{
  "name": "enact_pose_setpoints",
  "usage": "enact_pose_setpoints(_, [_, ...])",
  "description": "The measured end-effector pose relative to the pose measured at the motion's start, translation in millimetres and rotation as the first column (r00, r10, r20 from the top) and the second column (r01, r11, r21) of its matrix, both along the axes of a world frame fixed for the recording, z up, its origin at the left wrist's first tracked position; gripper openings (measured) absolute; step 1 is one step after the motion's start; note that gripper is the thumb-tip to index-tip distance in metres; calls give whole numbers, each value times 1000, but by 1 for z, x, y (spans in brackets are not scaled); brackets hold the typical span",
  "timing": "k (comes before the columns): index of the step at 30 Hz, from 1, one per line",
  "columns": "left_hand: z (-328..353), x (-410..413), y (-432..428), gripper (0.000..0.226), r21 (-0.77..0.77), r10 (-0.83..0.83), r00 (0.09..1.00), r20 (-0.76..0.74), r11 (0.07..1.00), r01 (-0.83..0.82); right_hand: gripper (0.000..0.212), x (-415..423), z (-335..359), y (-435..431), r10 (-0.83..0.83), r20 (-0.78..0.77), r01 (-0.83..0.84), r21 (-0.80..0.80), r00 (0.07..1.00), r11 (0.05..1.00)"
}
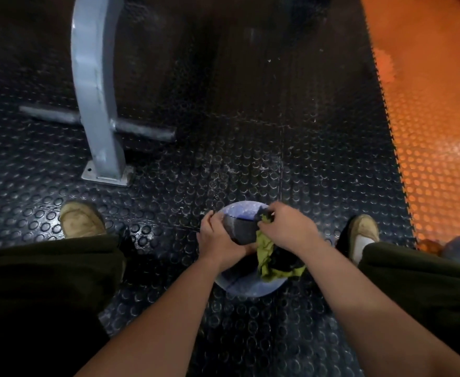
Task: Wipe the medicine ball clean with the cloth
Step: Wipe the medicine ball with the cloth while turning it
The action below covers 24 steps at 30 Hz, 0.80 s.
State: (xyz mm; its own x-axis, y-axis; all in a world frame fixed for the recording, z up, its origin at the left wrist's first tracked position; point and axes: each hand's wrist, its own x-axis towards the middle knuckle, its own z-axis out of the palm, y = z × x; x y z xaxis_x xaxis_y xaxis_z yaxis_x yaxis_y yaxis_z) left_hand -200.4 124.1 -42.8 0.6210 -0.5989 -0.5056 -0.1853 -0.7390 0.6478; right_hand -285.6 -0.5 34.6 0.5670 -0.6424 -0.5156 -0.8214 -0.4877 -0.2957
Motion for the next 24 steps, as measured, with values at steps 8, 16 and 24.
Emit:
enact_pose_setpoints(8, [-10, 0, 5, 121, 7, -43, 982, -182, 999, 45, 38, -26, -5, 21, 41, 44, -38, -79, 998, 996])
enact_pose_setpoints(16, [-5, 9, 5, 136, 58, -130, 957, -260, 987, 150, 22, -28, -10, 10, -247, -25, 247, -15, 969, 969])
enact_pose_setpoints(24, [-9, 12, 9, 149, 64, -167, 972, -164, 982, 180, 25, -6, -6, 39, 122, 89, -109, -140, 988, 984])
